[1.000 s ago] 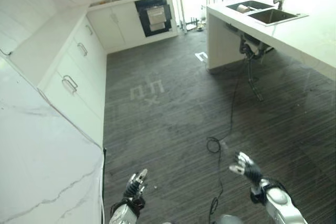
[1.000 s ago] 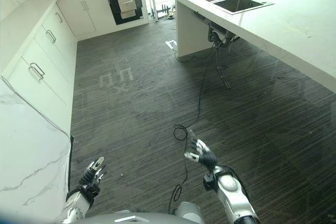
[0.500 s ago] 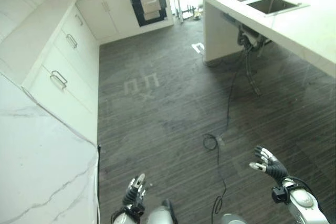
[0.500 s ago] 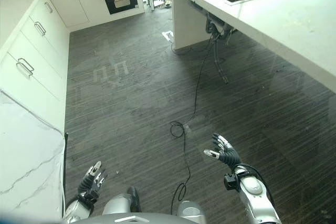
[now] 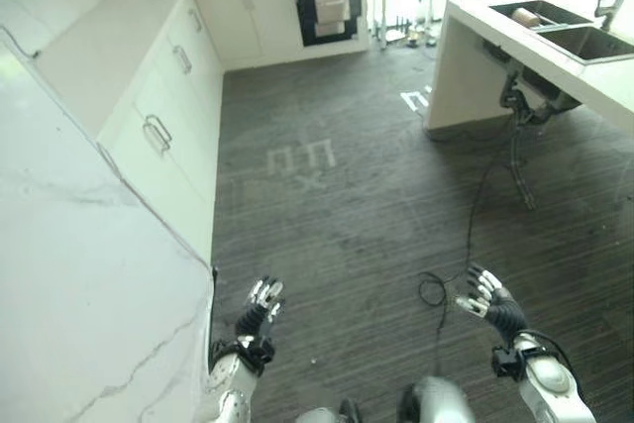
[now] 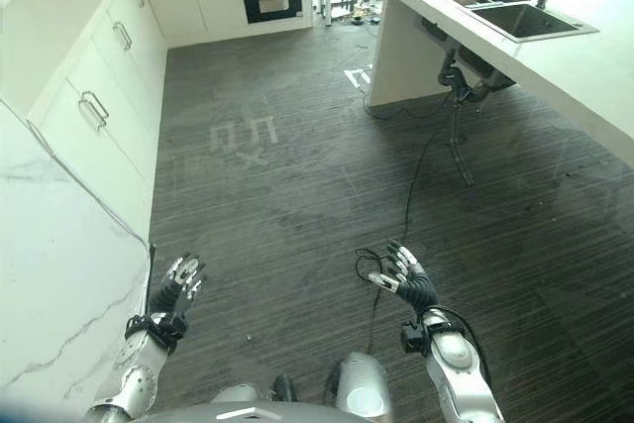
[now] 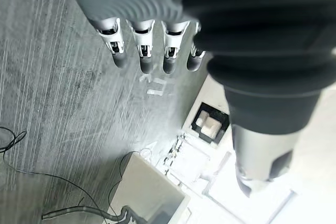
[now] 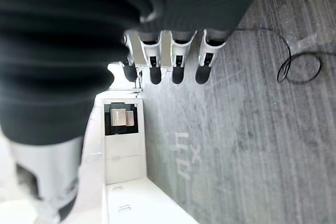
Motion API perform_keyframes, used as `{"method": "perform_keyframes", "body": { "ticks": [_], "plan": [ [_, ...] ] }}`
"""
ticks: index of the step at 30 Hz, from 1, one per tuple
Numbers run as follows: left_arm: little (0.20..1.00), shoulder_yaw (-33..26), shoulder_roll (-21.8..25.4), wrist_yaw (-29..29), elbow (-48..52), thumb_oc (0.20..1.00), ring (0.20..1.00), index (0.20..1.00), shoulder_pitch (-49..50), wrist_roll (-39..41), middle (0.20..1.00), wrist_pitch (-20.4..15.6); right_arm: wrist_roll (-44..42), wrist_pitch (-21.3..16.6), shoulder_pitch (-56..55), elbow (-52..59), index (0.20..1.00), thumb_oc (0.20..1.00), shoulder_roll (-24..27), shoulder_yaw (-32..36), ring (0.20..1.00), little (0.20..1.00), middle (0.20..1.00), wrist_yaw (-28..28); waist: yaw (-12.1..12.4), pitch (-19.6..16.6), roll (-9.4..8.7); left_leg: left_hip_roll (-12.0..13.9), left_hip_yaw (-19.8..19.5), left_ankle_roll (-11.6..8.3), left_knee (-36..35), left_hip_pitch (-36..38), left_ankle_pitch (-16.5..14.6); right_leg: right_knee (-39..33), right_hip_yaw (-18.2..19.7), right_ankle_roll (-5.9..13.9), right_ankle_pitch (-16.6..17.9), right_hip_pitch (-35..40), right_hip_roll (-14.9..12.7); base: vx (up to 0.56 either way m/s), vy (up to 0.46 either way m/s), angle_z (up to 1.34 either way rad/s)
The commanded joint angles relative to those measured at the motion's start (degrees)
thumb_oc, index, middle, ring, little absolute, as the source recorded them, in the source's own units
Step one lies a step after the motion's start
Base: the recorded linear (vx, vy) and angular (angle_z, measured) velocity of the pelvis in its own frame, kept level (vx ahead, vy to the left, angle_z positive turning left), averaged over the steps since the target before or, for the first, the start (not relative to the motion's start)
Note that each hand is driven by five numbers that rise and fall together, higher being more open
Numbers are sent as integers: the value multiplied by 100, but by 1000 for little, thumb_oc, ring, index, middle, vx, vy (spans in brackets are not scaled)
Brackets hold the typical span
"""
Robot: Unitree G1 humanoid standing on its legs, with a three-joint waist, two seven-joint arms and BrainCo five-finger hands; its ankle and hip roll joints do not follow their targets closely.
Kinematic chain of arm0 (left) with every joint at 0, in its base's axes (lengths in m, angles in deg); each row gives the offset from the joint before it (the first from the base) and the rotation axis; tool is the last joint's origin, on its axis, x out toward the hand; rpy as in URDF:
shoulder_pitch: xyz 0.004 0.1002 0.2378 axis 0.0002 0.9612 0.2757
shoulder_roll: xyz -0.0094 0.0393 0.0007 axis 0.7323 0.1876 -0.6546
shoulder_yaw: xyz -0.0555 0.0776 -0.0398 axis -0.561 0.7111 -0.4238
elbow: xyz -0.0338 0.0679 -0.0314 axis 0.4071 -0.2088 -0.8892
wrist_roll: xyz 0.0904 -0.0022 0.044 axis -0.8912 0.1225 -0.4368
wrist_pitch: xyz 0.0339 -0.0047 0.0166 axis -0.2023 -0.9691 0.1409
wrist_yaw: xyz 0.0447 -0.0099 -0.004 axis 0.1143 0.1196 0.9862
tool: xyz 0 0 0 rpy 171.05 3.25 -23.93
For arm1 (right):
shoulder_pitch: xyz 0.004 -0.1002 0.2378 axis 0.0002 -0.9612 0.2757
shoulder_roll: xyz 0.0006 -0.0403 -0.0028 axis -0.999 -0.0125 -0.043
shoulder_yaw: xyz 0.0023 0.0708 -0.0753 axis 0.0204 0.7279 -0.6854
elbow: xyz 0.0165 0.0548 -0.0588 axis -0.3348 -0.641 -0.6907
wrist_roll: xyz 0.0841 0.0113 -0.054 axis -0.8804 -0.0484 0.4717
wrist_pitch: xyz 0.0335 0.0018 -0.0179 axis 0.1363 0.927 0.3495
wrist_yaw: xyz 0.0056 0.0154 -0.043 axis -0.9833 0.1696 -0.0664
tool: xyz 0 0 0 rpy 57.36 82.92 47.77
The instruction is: Place the dishes in the dishwasher.
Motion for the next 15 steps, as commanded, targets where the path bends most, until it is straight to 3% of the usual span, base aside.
{"method": "perform_keyframes", "body": {
  "ticks": [1,5,8,11,13,15],
  "plan": [
    [1000,71,304,139,427,1000,1000,1000,106,-133,1000,-42,-351,-461,172,154,1000,1000,129,204,1000,1000,1000,-55,-328,36,-116,86,-651,-49,285,327,-657,174,586,183,701,-348,-398,431,-170,26],
    [1000,104,307,121,745,1000,1000,1000,179,-99,1000,-38,-312,-464,138,220,1000,1000,116,222,1000,1000,1000,30,-361,82,-166,-9,-585,51,285,575,-840,174,573,190,881,-400,-510,279,-164,32],
    [1000,175,315,154,874,1000,1000,1000,174,-145,1000,-83,-101,-531,228,199,1000,1000,171,155,1000,1000,1000,283,-394,-109,-210,-114,-521,130,285,756,-982,174,710,218,922,-147,-404,335,-224,12],
    [1000,179,297,171,952,1000,1000,1000,172,-75,1000,-17,-83,-465,366,257,1000,1000,303,129,1000,1000,1000,400,-419,-350,-168,-92,-364,55,285,1052,-1074,174,545,154,776,74,-344,346,-214,9],
    [1000,161,275,203,975,1000,1000,1000,199,-100,1000,-25,-73,-411,382,325,1000,1000,373,169,1000,1000,1000,382,-449,-469,-110,-4,-255,-68,285,1229,-806,174,537,39,651,153,-223,303,-192,9],
    [1000,161,205,162,1047,1000,1000,1000,254,-118,1000,-59,-90,-346,389,399,1000,1000,456,202,1000,1000,1000,297,-449,-573,-12,59,-173,-382,285,1547,103,174,522,-176,408,250,-3,327,-228,-6]
  ]
}}
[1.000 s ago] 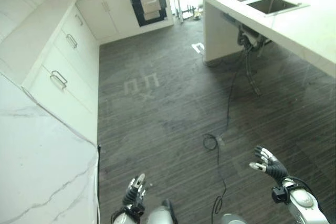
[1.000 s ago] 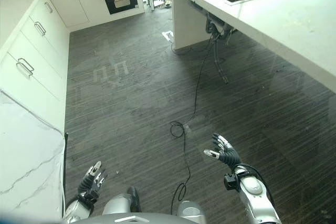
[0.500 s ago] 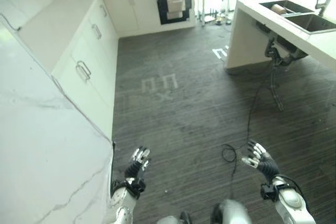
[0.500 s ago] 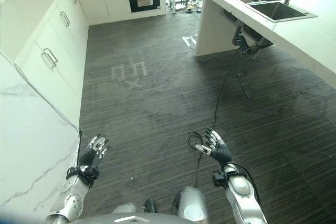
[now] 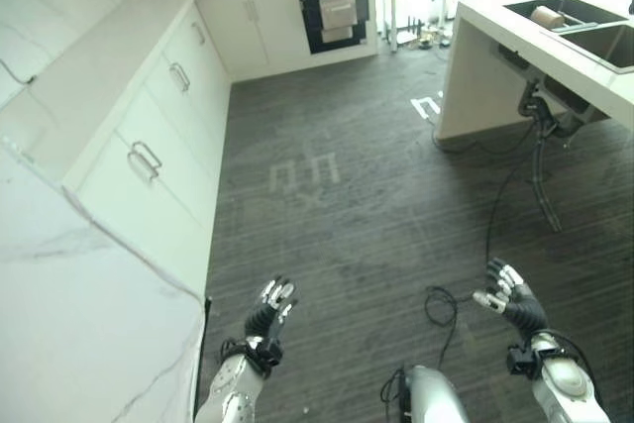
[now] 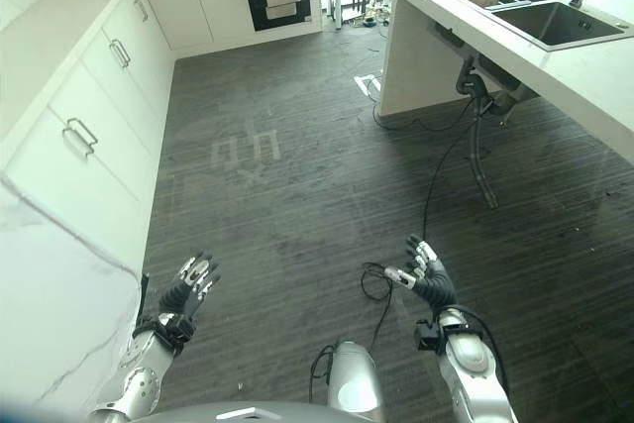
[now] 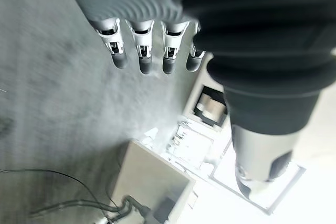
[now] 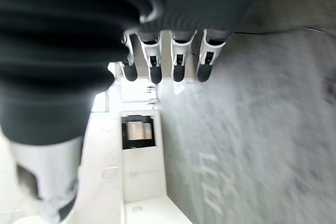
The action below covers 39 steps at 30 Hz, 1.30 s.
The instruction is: Place the dishes in the dishwasher.
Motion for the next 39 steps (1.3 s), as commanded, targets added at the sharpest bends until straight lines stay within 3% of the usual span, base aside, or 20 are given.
{"method": "perform_keyframes", "body": {
  "ticks": [1,2,3,4,5,6,9,10,12,14,17,21,23,26,28,31,32,34,35,39],
  "plan": [
    [1000,-177,170,87,174,1000,1000,1000,-47,-17,1000,-347,57,-240,53,278,1000,1000,66,129,1000,1000,1000,-176,-78,-144,-188,-326,307,-227,560,128,1551,-1224,59,474,606,322,282,256,-187,-26],
    [1000,-177,170,87,174,1000,1000,1000,-47,-17,1000,-347,57,-240,53,278,1000,1000,66,129,1000,1000,1000,-176,-78,-144,-188,-326,307,-227,560,128,1551,-1224,59,474,606,322,282,263,-226,-45],
    [1000,-155,91,91,195,1000,1000,1000,-45,-34,1000,-443,84,-262,54,290,1000,1000,126,131,1000,1000,1000,-263,-18,-54,-257,-261,218,-439,1757,-511,1999,-1224,215,300,445,538,377,99,-104,-61],
    [1000,-155,91,91,195,1000,1000,1000,-45,-34,1000,-443,84,-262,54,290,1000,1000,126,131,1000,1000,1000,-263,-18,-54,-257,-261,218,-439,1757,-511,1999,-1224,215,300,445,538,377,203,-182,-46],
    [1000,-109,42,94,271,1000,1000,1000,-12,-13,1000,-572,144,-272,43,286,1000,1000,190,203,1000,1000,1000,-422,102,99,-391,-218,53,-457,2992,-1561,2083,-1224,349,187,309,800,365,191,-89,-36],
    [1000,-104,25,74,297,1000,1000,1000,-57,41,1000,-602,-19,-195,115,224,1000,1000,208,185,1000,1000,1000,-418,222,259,-464,-122,92,-225,2658,-2081,1710,-1224,365,240,252,977,339,274,-66,-48],
    [1000,-132,14,150,311,1000,1000,1000,24,175,1000,-653,39,-176,206,212,1000,1000,193,70,1000,1000,1000,-485,288,351,-443,-3,478,-41,682,-1789,1628,-1224,569,342,103,1136,438,274,119,-85],
    [1000,-130,34,198,292,1000,1000,1000,75,103,1000,-649,103,-177,192,264,1000,1000,197,52,1000,1000,1000,-463,252,353,-305,301,466,-33,399,-2035,1419,-1224,593,369,62,1147,603,234,244,-103],
    [1000,-125,82,288,203,1000,1000,1000,139,78,1000,-618,194,-177,106,379,1000,1000,233,103,1000,1000,1000,-475,194,294,-168,698,138,-87,399,-2526,1067,-1224,626,417,-7,1157,725,238,250,-64],
    [1000,-190,52,424,7,1000,1000,1000,185,138,1000,-719,172,-174,9,486,1000,1000,306,221,1000,1000,1000,-567,191,240,-147,879,-241,-236,399,-2736,1135,-1224,698,416,-143,1315,741,346,290,-12],
    [1000,-288,55,573,-177,1000,1000,1000,89,154,1000,-923,51,-206,118,467,1000,1000,392,227,1000,1000,1000,-658,191,168,-127,958,-103,-265,399,-2727,987,-1224,643,463,-309,1458,649,342,307,-15],
    [1000,-371,196,534,-103,1000,1000,1000,-189,145,1000,-745,87,-79,211,786,1000,1000,207,230,1000,1000,1000,-513,243,-37,-27,629,-126,-45,399,-2570,675,-1224,371,690,-213,1866,360,438,347,24],
    [1000,-342,223,494,-32,1000,1000,1000,-223,334,1000,-532,75,33,263,868,1000,1000,41,145,1000,1000,1000,-472,225,-54,52,535,-197,74,399,-2509,622,-1224,218,845,481,2038,416,329,230,26],
    [1000,-421,143,486,-39,1000,1000,1000,-287,652,1000,-305,-152,117,326,905,1000,1000,-172,49,1000,1000,1000,-499,202,-6,120,439,-220,194,399,-2436,565,-163,225,984,1000,1553,393,164,160,24],
    [1000,-225,186,368,179,1000,1000,1000,-273,326,1000,-439,57,63,359,951,1000,1000,-231,-107,1000,1000,1000,-435,256,74,135,340,-121,278,399,-2294,470,517,-52,964,1170,1074,222,172,164,9],
    [1000,-208,260,174,471,1000,1000,1000,-211,372,1000,-325,83,46,328,971,1000,1000,-191,-147,1000,1000,1000,-430,316,126,106,261,-80,278,399,-2175,442,-268,-415,897,1029,1149,338,296,24,-29],
    [1000,-226,317,105,563,1000,1000,1000,-168,378,1000,-241,83,-54,183,964,1000,1000,-142,-84,1000,1000,1000,-475,287,170,-8,122,-102,271,399,-2038,352,-1223,-570,793,941,1109,397,339,-104,-33],
    [1000,-233,308,98,573,1000,1000,1000,-105,407,1000,-217,-32,-117,35,978,1000,1000,-91,-13,1000,1000,1000,-540,252,204,-193,-69,-52,328,399,-1877,163,-1224,-524,798,730,591,131,311,-134,-22],
    [1000,-243,290,82,580,1000,1000,1000,-79,451,1000,-158,-262,-80,-13,976,1000,1000,-77,13,1000,1000,1000,-585,209,222,-303,-197,-35,369,399,-1758,-1,-1224,-418,895,894,202,-72,375,-135,-11],
    [1000,-132,302,92,742,1000,1000,1000,107,256,1000,-280,-429,-141,-266,1122,1000,1000,-170,133,1000,1000,1000,-653,82,373,-288,-305,-135,456,399,-1198,-461,-1224,-26,1059,1101,-698,-429,530,-225,18]
  ]
}}
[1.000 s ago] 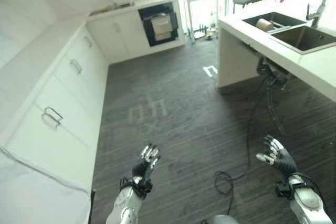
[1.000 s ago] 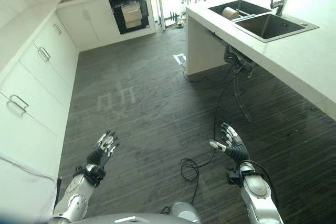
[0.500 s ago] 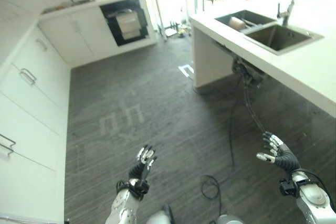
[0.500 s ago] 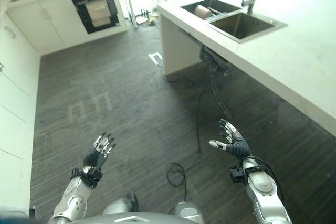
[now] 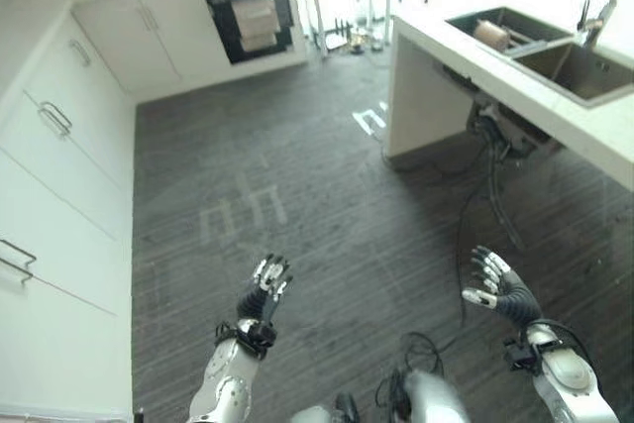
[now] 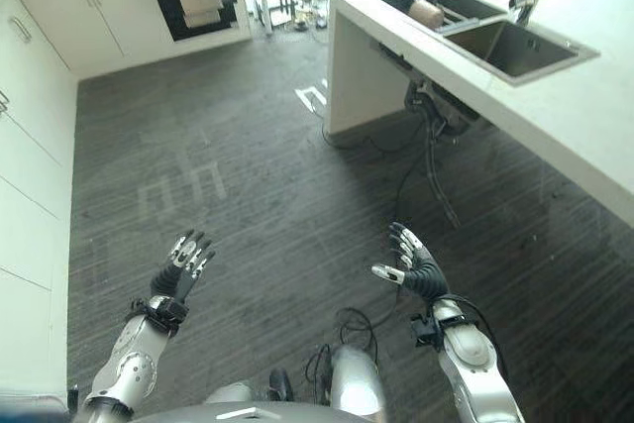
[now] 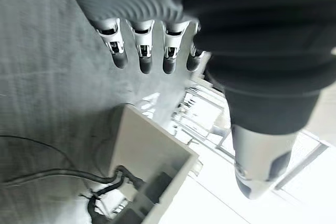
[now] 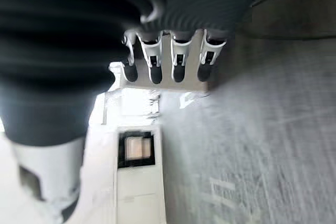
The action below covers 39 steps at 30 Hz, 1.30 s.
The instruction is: Place the dishes in the dishwasher.
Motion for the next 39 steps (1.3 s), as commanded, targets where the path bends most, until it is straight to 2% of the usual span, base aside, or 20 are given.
{"method": "perform_keyframes", "body": {
  "ticks": [1,6,7,8,9,10,12,14,15,17,18,19,21,23,28,31,32,36,38,39],
  "plan": [
    [1000,-51,363,90,900,1000,1000,1000,449,-195,1000,-290,-281,-450,150,218,1000,1000,-66,196,1000,1000,1000,-107,-17,-336,-198,62,-217,-304,248,639,-1123,-631,-119,-174,693,340,195,469,-198,48],
    [1000,-145,294,-56,804,1000,1000,1000,294,276,1000,-156,-209,-549,356,87,1000,1000,-42,54,1000,1000,1000,182,-73,-547,-251,20,52,-244,248,1101,-1316,-631,-163,-144,867,777,199,427,-278,55],
    [1000,-140,229,-87,850,1000,1000,1000,360,341,1000,-206,-210,-456,453,141,1000,1000,49,39,1000,1000,1000,304,-100,-653,-246,131,274,-422,248,1380,-894,-631,-353,-329,766,915,247,699,-440,67],
    [1000,-143,141,-97,890,1000,1000,1000,455,353,1000,-230,-157,-418,471,144,1000,1000,146,95,1000,1000,1000,277,-85,-758,-56,283,351,-815,248,1812,11,-631,-439,-487,422,1152,528,624,-394,52],
    [1000,-145,120,-84,883,1000,1000,1000,466,357,1000,-249,-154,-408,476,148,1000,1000,168,108,1000,1000,1000,257,-75,-769,-48,266,362,-903,248,1889,266,-631,-437,-530,370,1192,563,463,-300,4],
    [1000,-132,28,-32,878,1000,1000,1000,505,368,1000,-337,-154,-381,490,150,1000,1000,264,174,1000,1000,1000,140,-6,-768,-129,134,344,-1155,832,1644,1127,-631,-303,-754,279,1304,631,222,-207,-23],
    [1000,-107,-55,-17,946,1000,1000,1000,583,360,1000,-453,-132,-406,476,132,1000,1000,362,259,1000,1000,1000,-1,59,-666,-165,157,201,-1324,1957,920,1458,-631,-106,-925,87,1546,756,218,-185,-39],
    [1000,-121,-84,23,1012,1000,1000,1000,602,339,1000,-430,-59,-408,520,130,1000,1000,417,329,1000,1000,1000,-38,170,-518,-272,380,270,-1234,2504,139,1240,-631,-147,-965,-41,1807,693,197,-77,-40],
    [1000,-141,-62,81,1015,1000,1000,1000,587,364,1000,-449,1,-395,621,174,1000,1000,535,376,1000,1000,1000,-13,224,-396,-336,600,523,-1029,1792,-13,1015,-631,-101,-923,-147,1967,651,232,30,-46],
    [1000,-180,-23,117,1067,1000,1000,1000,618,378,1000,-413,-7,-332,656,244,1000,1000,595,428,1000,1000,1000,-16,217,-388,-311,686,793,-933,711,126,1012,-631,-104,-862,-202,2016,630,266,119,-40],
    [1000,-186,-10,125,1076,1000,1000,1000,641,364,1000,-407,10,-316,644,274,1000,1000,602,441,1000,1000,1000,-14,186,-386,-252,707,744,-1000,257,247,904,-631,-110,-792,-306,2126,662,277,288,-6],
    [1000,-238,38,170,1055,1000,1000,1000,711,388,1000,-437,75,-300,564,393,1000,1000,588,487,1000,1000,1000,-62,132,-405,-35,1142,655,-954,248,-333,567,-631,-177,-748,-243,2056,799,290,315,-13],
    [1000,-329,52,268,1015,1000,1000,1000,801,477,1000,-409,126,-258,454,503,1000,1000,583,543,1000,1000,1000,-113,109,-493,73,1549,453,-1162,248,-611,677,-631,-248,-716,-310,2103,810,256,269,-5],
    [1000,-378,21,468,859,1000,1000,1000,834,480,1000,-492,193,-302,451,484,1000,1000,575,533,1000,1000,1000,-110,120,-524,103,1741,409,-1285,248,-695,836,-631,-327,-717,-391,2207,765,224,189,21],
    [1000,-437,6,526,677,1000,1000,1000,713,389,1000,-619,86,-249,632,468,1000,1000,623,462,1000,1000,1000,-47,177,-686,119,1585,357,-1192,248,-584,358,-631,-411,-601,-474,2332,521,241,270,-12],
    [1000,-476,163,347,740,1000,1000,1000,356,278,1000,-425,138,-174,601,649,1000,1000,378,490,1000,1000,1000,5,184,-840,123,1271,282,-1009,248,-476,116,-631,-661,-433,-336,2503,306,452,504,22],
    [1000,-418,220,281,725,1000,1000,1000,263,256,1000,-420,275,-211,678,621,1000,1000,240,403,1000,1000,1000,87,232,-851,103,1063,201,-843,248,-454,-8,-631,-795,-363,57,2643,265,256,285,39],
    [1000,-369,248,261,733,1000,1000,1000,230,257,1000,-450,379,-213,737,643,1000,1000,126,326,1000,1000,1000,125,261,-809,159,933,99,-674,248,-417,-110,-508,-865,-312,720,2829,361,211,232,9],
    [1000,-292,239,143,873,1000,1000,1000,274,169,1000,-459,493,-260,735,676,1000,1000,113,254,1000,1000,1000,174,298,-731,177,785,-22,-539,248,-358,-198,579,-725,-345,903,2329,276,183,222,26],
    [1000,-272,236,129,874,1000,1000,1000,281,160,1000,-475,508,-278,736,662,1000,1000,115,240,1000,1000,1000,184,293,-712,168,745,-69,-525,248,-350,-214,594,-665,-366,857,2217,388,230,91,40]
  ]
}}
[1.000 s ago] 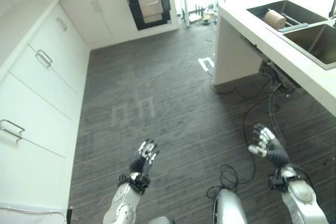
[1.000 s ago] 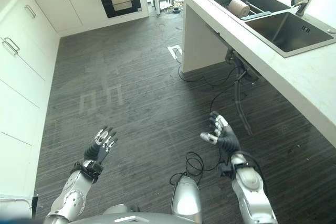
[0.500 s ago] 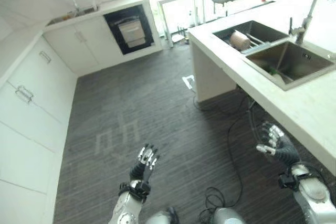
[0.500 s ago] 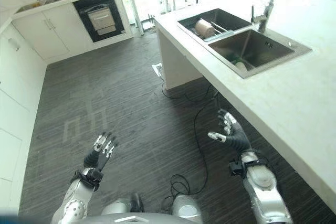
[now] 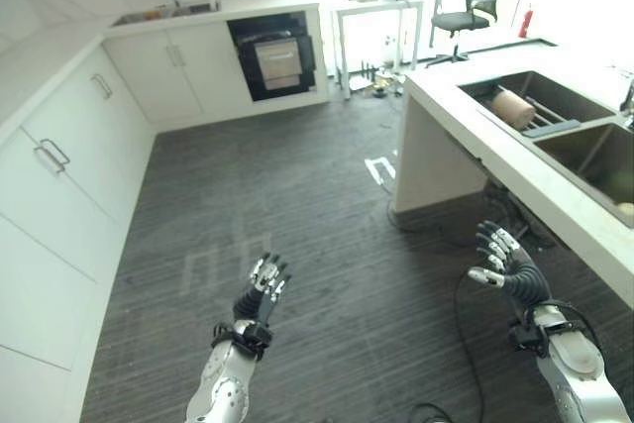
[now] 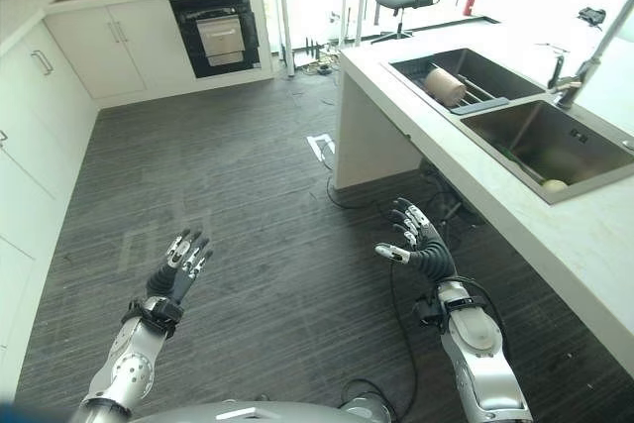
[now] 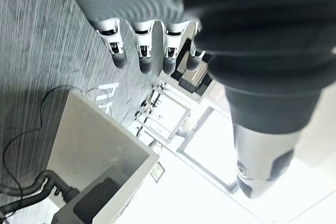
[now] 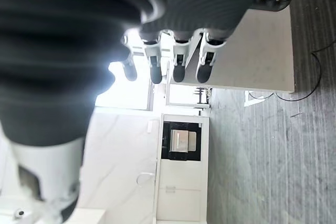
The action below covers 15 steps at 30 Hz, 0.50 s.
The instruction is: Place the dishes in the dishwasher.
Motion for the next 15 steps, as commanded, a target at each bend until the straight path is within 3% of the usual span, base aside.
{"method": "perform_keyframes", "body": {
  "ticks": [1,3,4,5,6,7,10,13,14,15],
  "plan": [
    [1000,-132,98,-87,601,1000,1000,1000,58,-104,1000,-237,105,-405,158,132,1000,1000,147,127,1000,1000,1000,92,-85,228,-7,307,-608,-240,487,-201,-452,-1257,-358,-254,919,11,1251,216,-14,34],
    [1000,-167,90,-65,642,1000,1000,1000,38,-104,1000,-142,37,-468,61,131,1000,1000,170,228,1000,1000,1000,69,-125,222,-54,216,-756,-228,487,-189,-461,-2004,-337,-310,918,87,1453,244,-100,37],
    [1000,-206,69,5,644,1000,1000,1000,40,-137,1000,-76,-51,-583,-65,88,1000,1000,207,335,1000,1000,1000,-7,-131,228,-221,42,-763,-199,487,-146,-548,-2061,-173,-340,543,-313,1264,341,-241,49],
    [1000,-195,67,85,669,1000,1000,1000,68,-217,1000,-11,-128,-682,-166,51,1000,1000,250,405,1000,1000,1000,13,-250,228,-318,-136,-900,-123,487,-60,-722,-2061,490,-272,559,-852,1299,470,-358,57],
    [1000,-105,54,158,657,1000,1000,1000,63,-307,1000,40,-106,-707,-266,68,1000,1000,216,430,1000,1000,1000,131,-420,180,-360,-285,-1090,-51,487,8,-888,-2061,1087,-180,854,-1311,1297,548,-428,109],
    [1000,-59,64,88,761,1000,1000,1000,89,-352,1000,47,-57,-687,-284,123,1000,1000,145,426,1000,1000,1000,142,-475,181,-378,-330,-1179,-20,487,130,-1044,-2061,1148,-118,1024,-1573,1184,430,-330,143],
    [1000,-55,95,85,768,1000,1000,1000,138,-327,1000,12,109,-747,-222,82,1000,1000,162,331,1000,1000,1000,256,-466,121,-397,-355,-1220,10,487,256,-1172,-2061,1270,-75,856,-1496,1271,338,-307,104],
    [1000,-83,58,-57,791,1000,1000,1000,189,-88,1000,96,77,-576,-1,94,1000,1000,253,195,1000,1000,1000,330,-359,-6,-385,-264,-1091,-61,487,405,-1229,-2061,966,-108,708,-1353,1221,273,-254,93],
    [1000,-123,33,-38,790,1000,1000,1000,235,29,1000,103,144,-552,85,55,1000,1000,295,152,1000,1000,1000,365,-323,-65,-361,-232,-1017,-127,487,530,-1223,-2061,927,-187,629,-1250,1293,329,-261,95],
    [1000,-177,-20,-49,853,1000,1000,1000,297,102,1000,138,261,-553,99,-1,1000,1000,398,178,1000,1000,1000,364,-263,-78,-319,-251,-1020,-258,487,698,-938,-2061,887,-311,510,-1122,1420,445,-349,56]
  ]
}}
